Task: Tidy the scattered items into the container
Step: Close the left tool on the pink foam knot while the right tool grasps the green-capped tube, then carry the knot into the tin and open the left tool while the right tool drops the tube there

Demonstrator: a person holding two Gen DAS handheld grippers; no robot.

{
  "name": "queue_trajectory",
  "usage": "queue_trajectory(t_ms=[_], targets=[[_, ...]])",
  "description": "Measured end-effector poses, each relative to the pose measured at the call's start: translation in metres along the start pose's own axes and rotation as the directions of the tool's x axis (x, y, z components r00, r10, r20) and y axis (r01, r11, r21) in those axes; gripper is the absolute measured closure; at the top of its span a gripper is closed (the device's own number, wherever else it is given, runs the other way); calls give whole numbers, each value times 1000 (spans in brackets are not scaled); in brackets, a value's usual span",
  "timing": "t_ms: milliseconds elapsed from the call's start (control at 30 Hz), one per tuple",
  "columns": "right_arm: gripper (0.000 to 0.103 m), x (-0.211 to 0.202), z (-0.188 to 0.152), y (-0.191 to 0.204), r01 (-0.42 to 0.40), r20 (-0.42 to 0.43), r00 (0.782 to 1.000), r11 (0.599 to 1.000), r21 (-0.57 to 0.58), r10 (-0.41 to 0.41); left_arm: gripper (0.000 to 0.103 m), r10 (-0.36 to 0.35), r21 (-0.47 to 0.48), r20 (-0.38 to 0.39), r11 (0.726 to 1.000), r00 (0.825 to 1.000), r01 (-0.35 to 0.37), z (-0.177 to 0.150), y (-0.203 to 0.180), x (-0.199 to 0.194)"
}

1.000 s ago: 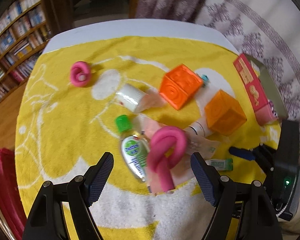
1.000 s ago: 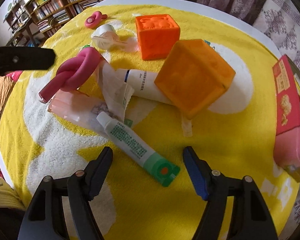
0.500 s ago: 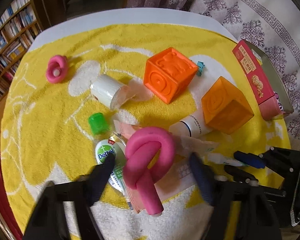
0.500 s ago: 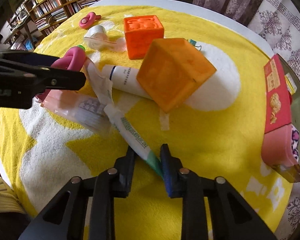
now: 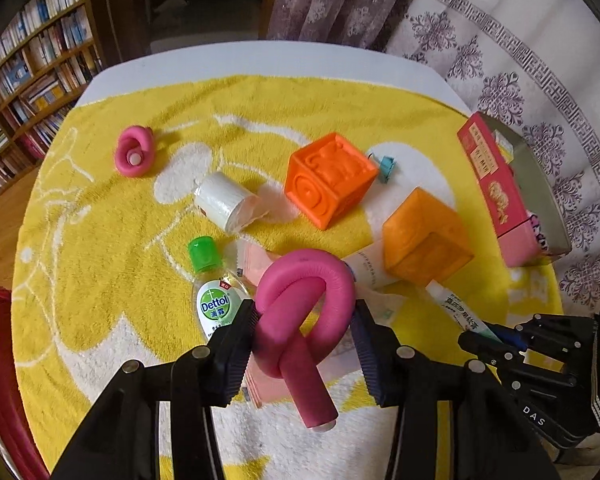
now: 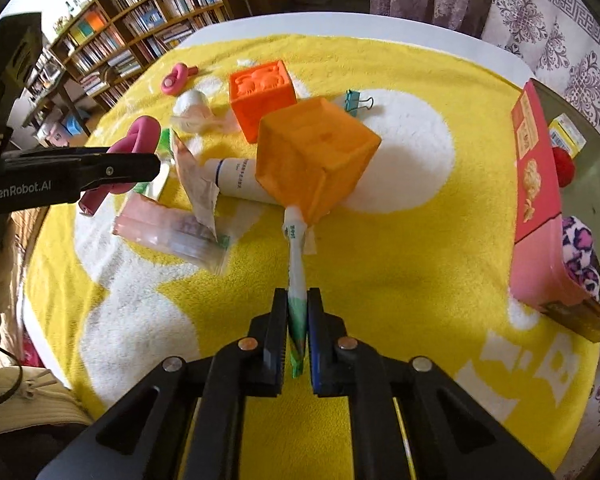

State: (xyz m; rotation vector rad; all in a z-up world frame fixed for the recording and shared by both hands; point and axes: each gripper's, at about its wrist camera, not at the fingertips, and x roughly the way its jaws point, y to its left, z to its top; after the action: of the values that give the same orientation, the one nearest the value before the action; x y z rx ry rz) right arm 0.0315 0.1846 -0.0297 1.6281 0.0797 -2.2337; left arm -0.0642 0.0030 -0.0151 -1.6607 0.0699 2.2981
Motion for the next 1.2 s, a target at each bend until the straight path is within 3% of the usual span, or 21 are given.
queue_trajectory(t_ms=[400,800,1200], targets=[[93,-49,1,-27,-76,111,991,996,54,70,54,-20,33,59,999,998,18,8,-51,-32],[93,-101,-12,-104,-22,230,973,983,180,-20,54,-78,123,104,990,992,65,30,-138,-41],[93,-150,-13,-183,30,325,937,957,290,-128,54,-156,241,132,963,979,121,61,-229,-45]])
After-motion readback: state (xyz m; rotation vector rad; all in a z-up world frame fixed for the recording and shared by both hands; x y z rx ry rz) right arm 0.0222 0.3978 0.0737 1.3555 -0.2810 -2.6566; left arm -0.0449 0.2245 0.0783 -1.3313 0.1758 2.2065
